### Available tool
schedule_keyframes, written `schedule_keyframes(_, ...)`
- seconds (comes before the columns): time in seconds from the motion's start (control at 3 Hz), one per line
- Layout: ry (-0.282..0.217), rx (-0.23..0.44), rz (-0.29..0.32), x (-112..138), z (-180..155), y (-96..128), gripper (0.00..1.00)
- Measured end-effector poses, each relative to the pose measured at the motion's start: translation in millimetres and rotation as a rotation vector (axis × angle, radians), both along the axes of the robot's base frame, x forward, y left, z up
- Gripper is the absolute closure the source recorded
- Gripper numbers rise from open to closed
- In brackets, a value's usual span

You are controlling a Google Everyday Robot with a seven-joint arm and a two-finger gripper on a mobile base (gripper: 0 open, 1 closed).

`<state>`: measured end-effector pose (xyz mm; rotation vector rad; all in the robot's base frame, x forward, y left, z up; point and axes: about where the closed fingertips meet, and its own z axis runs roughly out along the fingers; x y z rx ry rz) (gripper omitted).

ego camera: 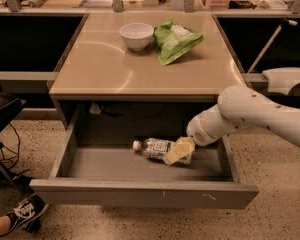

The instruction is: Pick blue plastic bottle from top drawer and place on counter

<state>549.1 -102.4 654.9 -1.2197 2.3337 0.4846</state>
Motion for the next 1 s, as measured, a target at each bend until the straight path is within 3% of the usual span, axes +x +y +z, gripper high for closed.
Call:
schedule_keyframes(0.33,-0.024,0.006,-0.017,8,2,1,0.0)
schedule_keyframes(0.67,-0.01,-0.036,0.015,-1,-40,27,0.0)
schedule_keyframes(1.0,-0.01,-0.036,0.016,-1,-40,28,0.0)
